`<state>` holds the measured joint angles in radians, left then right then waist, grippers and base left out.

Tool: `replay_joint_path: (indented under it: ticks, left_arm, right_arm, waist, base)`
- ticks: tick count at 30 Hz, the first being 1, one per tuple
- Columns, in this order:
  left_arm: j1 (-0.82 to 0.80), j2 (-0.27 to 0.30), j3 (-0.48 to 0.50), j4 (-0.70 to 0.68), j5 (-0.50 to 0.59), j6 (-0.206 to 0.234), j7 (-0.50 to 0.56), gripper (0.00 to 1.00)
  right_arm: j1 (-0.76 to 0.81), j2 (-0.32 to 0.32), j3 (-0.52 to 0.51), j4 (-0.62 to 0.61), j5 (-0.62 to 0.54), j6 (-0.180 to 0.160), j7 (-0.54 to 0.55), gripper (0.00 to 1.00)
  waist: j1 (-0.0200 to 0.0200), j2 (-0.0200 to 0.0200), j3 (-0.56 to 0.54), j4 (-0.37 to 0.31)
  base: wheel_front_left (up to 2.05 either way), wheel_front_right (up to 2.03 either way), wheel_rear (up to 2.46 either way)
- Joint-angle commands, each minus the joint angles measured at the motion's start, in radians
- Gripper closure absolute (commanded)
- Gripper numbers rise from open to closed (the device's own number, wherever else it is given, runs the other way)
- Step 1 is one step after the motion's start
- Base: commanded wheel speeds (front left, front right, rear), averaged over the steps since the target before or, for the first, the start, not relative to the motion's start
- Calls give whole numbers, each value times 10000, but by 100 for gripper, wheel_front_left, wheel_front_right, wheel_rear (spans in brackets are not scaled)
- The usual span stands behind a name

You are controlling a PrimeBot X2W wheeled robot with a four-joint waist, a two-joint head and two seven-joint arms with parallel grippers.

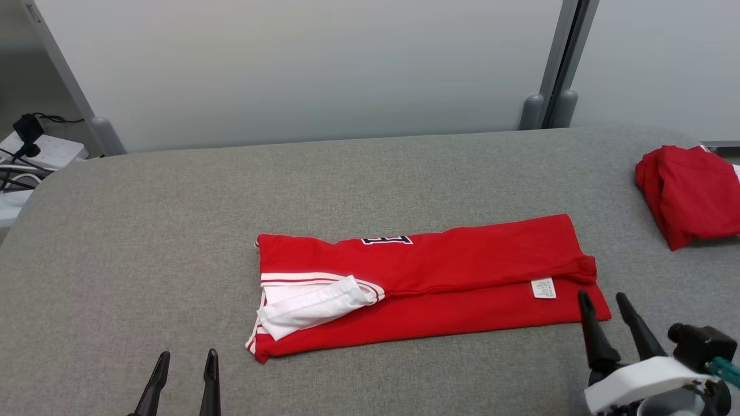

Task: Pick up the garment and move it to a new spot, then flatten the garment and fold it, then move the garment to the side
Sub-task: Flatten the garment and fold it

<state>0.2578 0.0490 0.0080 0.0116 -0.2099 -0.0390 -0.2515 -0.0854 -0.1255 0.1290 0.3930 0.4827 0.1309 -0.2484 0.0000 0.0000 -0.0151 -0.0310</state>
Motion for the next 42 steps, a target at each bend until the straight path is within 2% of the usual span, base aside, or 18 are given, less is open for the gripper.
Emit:
replay_joint_path:
  ticks: [1, 15, 28, 29, 30, 31, 34, 35, 36, 42]
  left_arm:
    - [-550, 13, 232, -291, 166, -64, -103, 0]
    - [-1402, 12, -205, -521, 417, -360, -103, 0]
    - [-2096, 12, -370, -372, 536, -535, -103, 0]
    - [-2112, 12, -368, -363, 544, -542, -103, 0]
    - [-2125, 12, -367, -352, 550, -548, -103, 0]
    - [-2135, 12, -364, -343, 552, -554, -103, 0]
    - [-2172, 12, -378, -329, 556, -573, -103, 0]
    - [-2181, 12, -390, -322, 565, -582, -103, 0]
    - [-2187, 12, -401, -313, 573, -591, -103, 0]
    - [-2175, 12, -448, -239, 595, -622, -103, 0]
  right_arm:
    - [-597, -162, 64, 18, 161, -2, -134, 0]
    - [-3712, -777, -720, 4450, 1416, -2, -134, 0]
    - [-4791, -722, 204, 6579, 2702, -2, 385, 2]
    - [-4819, -700, 287, 6699, 2745, -2, 430, 8]
    - [-4845, -677, 382, 6778, 2780, -2, 452, 19]
    - [-4866, -660, 458, 6834, 2832, -2, 450, 47]
    - [-4926, -691, 688, 6922, 2964, -2, 386, 61]
    - [-4933, -708, 753, 6935, 3016, -2, 354, 74]
    - [-4933, -732, 826, 6935, 3058, -2, 315, 100]
    - [-4834, -1034, 1093, 6631, 3472, -2, 55, 100]
  waist:
    - [0, 0, 93, 65]
    - [0, 0, 1272, 643]
    - [0, 0, 2121, 847]
    - [0, 0, 2140, 848]
    - [0, 0, 2151, 846]
    - [0, 0, 2160, 842]
    - [0, 0, 2177, 838]
    - [0, 0, 2172, 837]
    - [0, 0, 2164, 838]
    - [0, 0, 2030, 859]
  base:
    - [0, 0, 0]
    - [0, 0, 0]
    - [0, 0, 0]
    - [0, 0, 0]
    - [0, 0, 0]
    - [0, 0, 0]
    - [0, 0, 0]
    - [0, 0, 0]
    - [0, 0, 0]
    - [0, 0, 0]
